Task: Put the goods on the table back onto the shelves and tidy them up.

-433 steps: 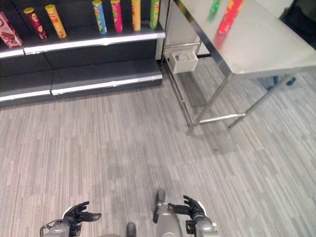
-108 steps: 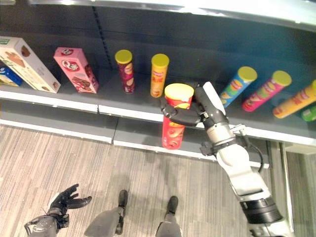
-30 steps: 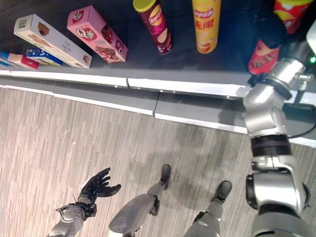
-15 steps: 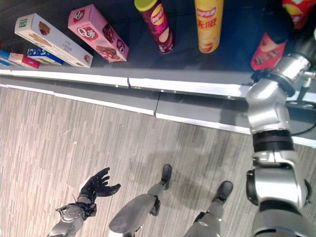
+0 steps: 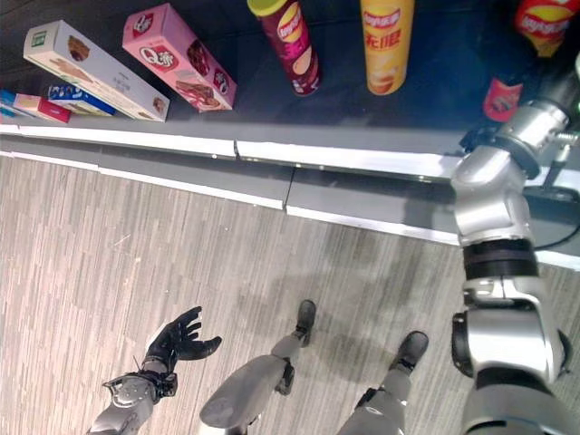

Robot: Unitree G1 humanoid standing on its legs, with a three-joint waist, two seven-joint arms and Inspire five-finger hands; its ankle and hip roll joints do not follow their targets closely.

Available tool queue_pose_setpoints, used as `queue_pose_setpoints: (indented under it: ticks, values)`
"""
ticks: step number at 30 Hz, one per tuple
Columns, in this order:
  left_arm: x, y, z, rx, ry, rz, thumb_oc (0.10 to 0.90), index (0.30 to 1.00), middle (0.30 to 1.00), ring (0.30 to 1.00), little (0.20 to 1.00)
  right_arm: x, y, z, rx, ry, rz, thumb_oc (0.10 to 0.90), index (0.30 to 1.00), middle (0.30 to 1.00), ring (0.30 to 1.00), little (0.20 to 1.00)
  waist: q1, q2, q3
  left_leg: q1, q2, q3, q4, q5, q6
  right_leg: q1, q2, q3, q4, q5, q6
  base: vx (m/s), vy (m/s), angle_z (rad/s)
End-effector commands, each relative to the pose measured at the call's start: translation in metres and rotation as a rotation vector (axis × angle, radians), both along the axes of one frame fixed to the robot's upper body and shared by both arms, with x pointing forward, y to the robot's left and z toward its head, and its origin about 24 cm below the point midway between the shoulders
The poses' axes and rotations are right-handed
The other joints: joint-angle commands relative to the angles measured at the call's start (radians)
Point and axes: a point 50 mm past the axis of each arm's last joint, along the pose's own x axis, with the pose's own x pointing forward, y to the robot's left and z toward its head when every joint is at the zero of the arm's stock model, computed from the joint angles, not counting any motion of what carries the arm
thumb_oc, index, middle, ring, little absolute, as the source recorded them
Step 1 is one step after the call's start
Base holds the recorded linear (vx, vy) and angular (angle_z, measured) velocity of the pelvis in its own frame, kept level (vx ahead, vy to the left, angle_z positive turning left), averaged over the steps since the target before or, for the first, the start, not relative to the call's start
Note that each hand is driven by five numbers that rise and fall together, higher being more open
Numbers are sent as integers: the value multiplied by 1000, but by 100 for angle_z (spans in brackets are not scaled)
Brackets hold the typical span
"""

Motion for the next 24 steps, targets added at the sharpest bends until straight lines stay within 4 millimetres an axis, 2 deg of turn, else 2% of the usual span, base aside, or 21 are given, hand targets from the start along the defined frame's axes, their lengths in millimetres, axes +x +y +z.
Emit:
queue_pose_setpoints:
  ticks: [1, 7, 10, 11, 17, 18, 19, 20, 24]
  values:
    - [7, 14, 11, 96, -61, -39, 800, 900, 900, 900, 900, -20, 11, 43, -159, -165, 19, 800, 900, 900, 900, 900, 0, -4, -43, -21, 25, -30, 1, -39, -71, 31, -65, 84, 73, -108, 71, -16, -8, 7]
    - [7, 14, 9, 109, -42, -39, 800, 900, 900, 900, 900, -33, 30, 40, -147, -303, 103, 800, 900, 900, 900, 900, -16, -24, -54, -1, 36, -19, 1, -46, -71, 53, -57, 86, 59, -106, 70, -23, -8, 4]
    - [6, 16, 7, 120, -30, -31, 800, 900, 900, 900, 900, -39, 40, 33, -146, -342, 151, 800, 900, 900, 900, 900, -27, -42, -62, 14, 44, -13, 1, -51, -70, 68, -50, 86, 53, -106, 68, -5, -12, 0]
    - [5, 17, 6, 124, -19, -26, 800, 900, 900, 900, 900, -40, 45, 25, -141, -340, 179, 800, 900, 900, 900, 900, -36, -57, -68, 28, 52, -9, 2, -56, -70, 82, -45, 87, 48, -108, 66, -11, -32, 1]
    - [2, 19, 3, 131, -2, -13, 800, 900, 900, 900, 900, -46, 56, 11, -131, -354, 242, 800, 900, 900, 900, 900, -54, -84, -76, 52, 68, 1, 2, -64, -72, 104, -30, 92, 35, -107, 61, -6, -12, -1]
    - [2, 19, 2, 135, 4, -13, 800, 900, 900, 900, 900, -47, 59, 8, -131, -356, 259, 800, 900, 900, 900, 900, -60, -94, -79, 56, 72, 5, 3, -64, -74, 107, -25, 95, 31, -106, 60, -35, -49, -5]
    - [1, 19, 1, 129, 11, 4, 800, 900, 900, 900, 900, -51, 66, 1, -131, -362, 307, 800, 900, 900, 900, 900, -71, -115, -86, 65, 85, 14, 2, -66, -75, 113, -13, 98, 23, -105, 56, -26, -42, -5]
    - [0, 20, 1, 130, 13, 4, 800, 900, 900, 900, 900, -52, 66, 1, -130, -360, 307, 800, 900, 900, 900, 900, -70, -116, -86, 66, 86, 15, 2, -66, -75, 114, -13, 99, 22, -104, 56, -17, -33, -7]
    - [-7, 23, -7, 138, 61, 36, 800, 900, 900, 900, 900, -70, 80, -10, -103, -419, 419, 800, 900, 900, 900, 900, -99, -152, -92, 90, 102, 30, 2, -73, -76, 127, 1, 109, 16, -105, 51, 8, -11, -14]
